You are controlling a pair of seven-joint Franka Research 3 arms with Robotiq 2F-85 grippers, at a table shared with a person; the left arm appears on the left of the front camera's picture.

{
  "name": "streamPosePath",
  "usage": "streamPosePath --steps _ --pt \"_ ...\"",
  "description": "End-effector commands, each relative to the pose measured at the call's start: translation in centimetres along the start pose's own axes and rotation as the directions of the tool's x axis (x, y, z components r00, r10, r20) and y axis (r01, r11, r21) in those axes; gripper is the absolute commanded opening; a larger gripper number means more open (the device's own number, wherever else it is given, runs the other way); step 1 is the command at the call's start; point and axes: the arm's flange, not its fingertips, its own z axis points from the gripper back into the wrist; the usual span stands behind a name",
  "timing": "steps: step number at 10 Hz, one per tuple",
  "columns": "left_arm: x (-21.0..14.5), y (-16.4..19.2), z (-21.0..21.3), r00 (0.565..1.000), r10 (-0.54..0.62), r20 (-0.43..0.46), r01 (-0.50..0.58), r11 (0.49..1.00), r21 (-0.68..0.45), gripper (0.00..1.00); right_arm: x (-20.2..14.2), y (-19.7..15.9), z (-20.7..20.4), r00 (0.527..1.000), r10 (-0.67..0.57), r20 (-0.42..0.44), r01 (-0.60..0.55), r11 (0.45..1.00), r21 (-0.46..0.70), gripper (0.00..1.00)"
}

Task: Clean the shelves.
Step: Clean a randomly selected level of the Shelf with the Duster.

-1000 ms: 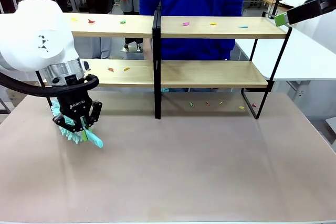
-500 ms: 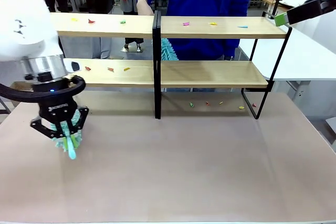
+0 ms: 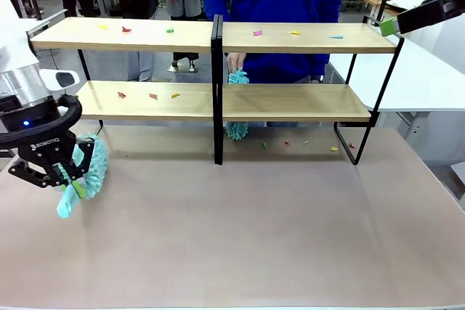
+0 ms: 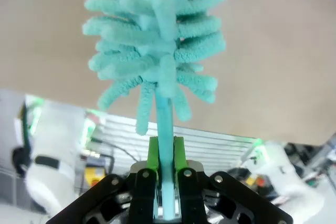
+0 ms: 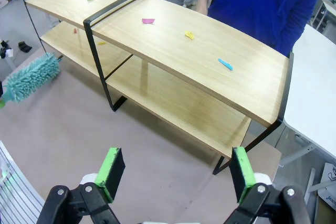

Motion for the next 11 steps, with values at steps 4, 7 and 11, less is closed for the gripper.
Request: streamPosePath --steps 4,7,11 --pt "-3.3 3.6 1.3 0.869 -0.493 -0.044 0.487 0.868 -0.102 0.12 0.0 0.0 0.0 1.0 -0.008 0.002 0.008 1.0 0.006 1.0" --pt "-5.5 8.5 2.5 0.608 -0.776 -0.167 0.77 0.628 -0.112 0.12 0.0 0.0 0.0 1.0 -0.008 0.002 0.008 1.0 0.006 1.0" --pt "-7.2 17.9 5.2 0.29 -0.91 0.297 0.955 0.295 -0.028 0.12 0.0 0.0 0.0 1.0 -0.008 0.002 0.008 1.0 0.006 1.0"
